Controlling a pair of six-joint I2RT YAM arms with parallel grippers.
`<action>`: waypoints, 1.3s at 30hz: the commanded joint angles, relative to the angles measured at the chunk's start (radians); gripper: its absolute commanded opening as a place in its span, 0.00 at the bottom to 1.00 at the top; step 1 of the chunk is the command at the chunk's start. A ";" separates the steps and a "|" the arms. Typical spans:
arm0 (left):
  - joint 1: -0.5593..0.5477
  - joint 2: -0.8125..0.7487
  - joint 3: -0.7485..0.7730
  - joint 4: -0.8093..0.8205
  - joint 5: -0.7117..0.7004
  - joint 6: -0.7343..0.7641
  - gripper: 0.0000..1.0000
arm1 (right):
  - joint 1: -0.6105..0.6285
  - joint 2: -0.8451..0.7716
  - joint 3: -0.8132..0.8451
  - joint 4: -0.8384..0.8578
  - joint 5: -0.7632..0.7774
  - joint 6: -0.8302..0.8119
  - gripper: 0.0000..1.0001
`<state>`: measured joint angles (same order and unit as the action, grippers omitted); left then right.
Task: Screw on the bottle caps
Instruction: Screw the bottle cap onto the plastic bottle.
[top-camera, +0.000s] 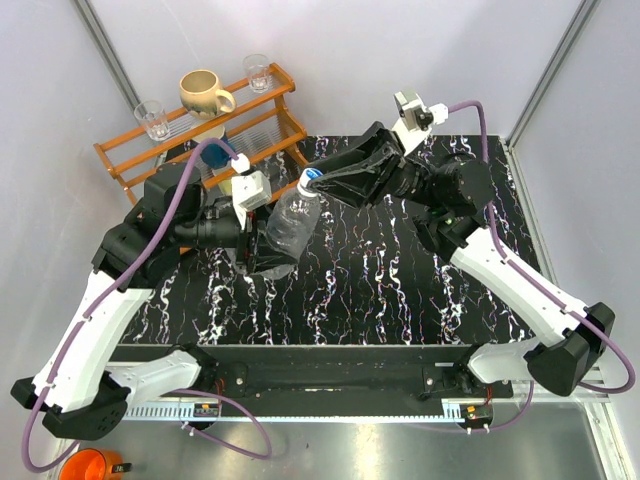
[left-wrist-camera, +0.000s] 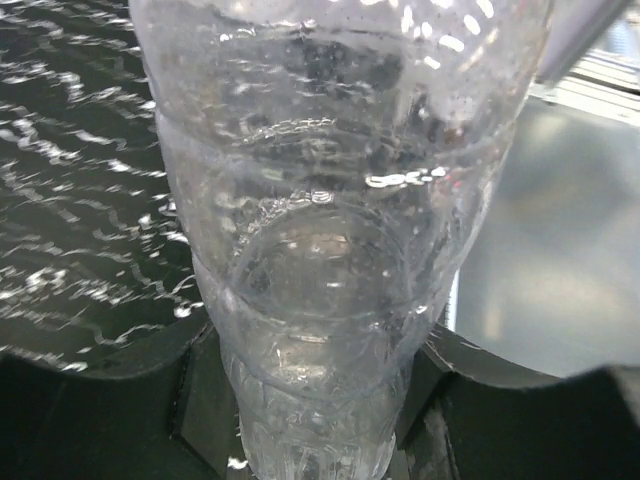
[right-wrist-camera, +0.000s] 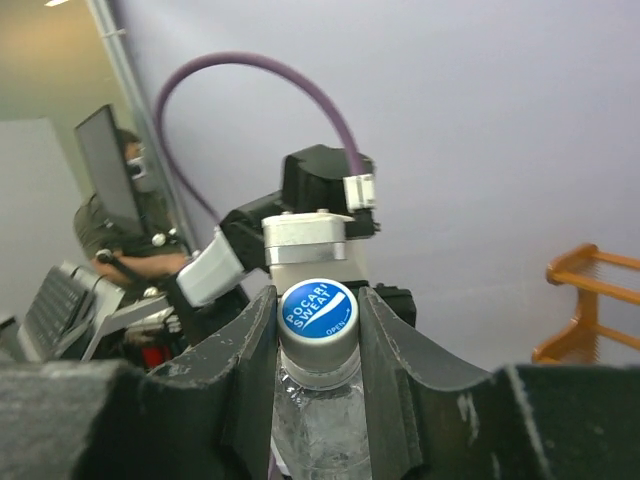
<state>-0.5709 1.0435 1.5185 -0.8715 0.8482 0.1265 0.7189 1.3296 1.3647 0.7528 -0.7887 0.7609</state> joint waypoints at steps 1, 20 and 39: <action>0.006 0.009 0.048 0.146 -0.302 0.030 0.00 | 0.033 0.000 -0.050 -0.254 0.054 -0.044 0.09; 0.003 -0.040 -0.135 0.170 -0.764 0.144 0.00 | 0.214 0.063 0.161 -0.852 0.621 -0.170 0.36; 0.040 -0.037 -0.120 0.151 -0.229 0.007 0.00 | 0.208 -0.202 0.217 -1.008 0.530 -0.610 1.00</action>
<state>-0.5423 0.9970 1.3514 -0.7834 0.3813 0.1822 0.9268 1.2079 1.5993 -0.2459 -0.1505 0.3187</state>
